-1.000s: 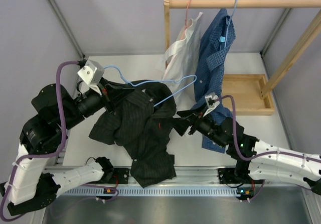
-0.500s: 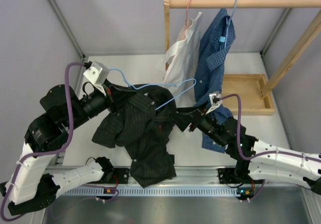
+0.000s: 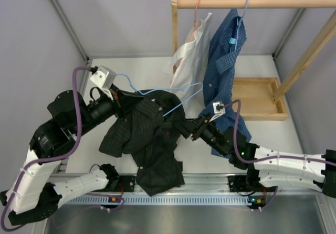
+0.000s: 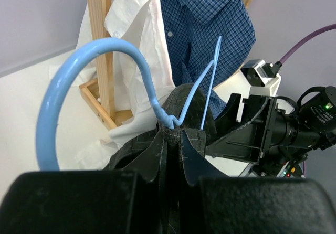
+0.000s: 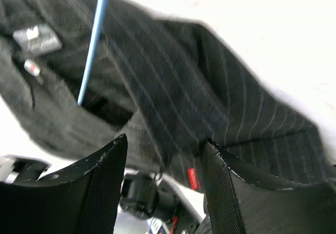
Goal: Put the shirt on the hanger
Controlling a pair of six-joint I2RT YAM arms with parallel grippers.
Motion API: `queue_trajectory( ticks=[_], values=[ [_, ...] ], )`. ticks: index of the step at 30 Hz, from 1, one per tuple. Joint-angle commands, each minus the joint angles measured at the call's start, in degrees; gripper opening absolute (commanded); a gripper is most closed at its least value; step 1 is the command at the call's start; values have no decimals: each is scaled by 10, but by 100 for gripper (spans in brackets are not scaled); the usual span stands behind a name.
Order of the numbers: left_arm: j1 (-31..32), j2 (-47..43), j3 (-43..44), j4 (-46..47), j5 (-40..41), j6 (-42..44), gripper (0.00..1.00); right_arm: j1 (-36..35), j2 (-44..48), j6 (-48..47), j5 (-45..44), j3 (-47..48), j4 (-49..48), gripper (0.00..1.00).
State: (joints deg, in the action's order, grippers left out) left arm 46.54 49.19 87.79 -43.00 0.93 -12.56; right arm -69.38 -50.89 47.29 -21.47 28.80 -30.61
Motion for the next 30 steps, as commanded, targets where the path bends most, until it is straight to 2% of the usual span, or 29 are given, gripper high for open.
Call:
queue_trajectory(
  ticks=[1,4,5,6,8,9,10,12,15,16,20,23,25,30],
  values=[
    [-1,-15,-13,55,-7,-19,0,-12,-6,-4,-59,16,-79,55],
    [-1,-21,-16,54,-7,-18,0,-10,-14,-25,-83,27,-91,54],
    [-1,-22,-16,54,-7,-17,0,-10,-17,-31,-86,31,-89,51],
    [-1,-27,-16,54,-4,-16,0,-10,-24,-34,-87,35,-82,44],
    [-1,-31,-15,55,1,-15,0,-10,-26,-35,-91,35,-82,19],
    [-1,-33,-16,54,1,-14,0,-11,-25,-34,-92,34,-87,3],
    [-1,-37,-15,53,0,-9,0,-10,-21,-37,-95,30,-87,0],
    [0,-43,-19,51,-7,10,0,-10,2,-48,-102,29,-77,0],
    [-1,-61,-46,43,-32,67,0,-2,51,-81,-150,59,39,0],
    [-1,-79,-58,42,-50,88,0,4,60,-97,-157,86,116,0],
    [-1,-126,-120,43,-79,121,0,75,87,-114,-119,162,286,0],
    [-1,-143,-161,42,-86,147,0,101,77,-136,-91,237,401,0],
    [-1,-153,-184,42,-79,154,0,103,62,-152,-93,286,444,0],
    [-1,-143,-207,42,-27,162,0,103,26,-169,-81,321,510,0]
  ],
)
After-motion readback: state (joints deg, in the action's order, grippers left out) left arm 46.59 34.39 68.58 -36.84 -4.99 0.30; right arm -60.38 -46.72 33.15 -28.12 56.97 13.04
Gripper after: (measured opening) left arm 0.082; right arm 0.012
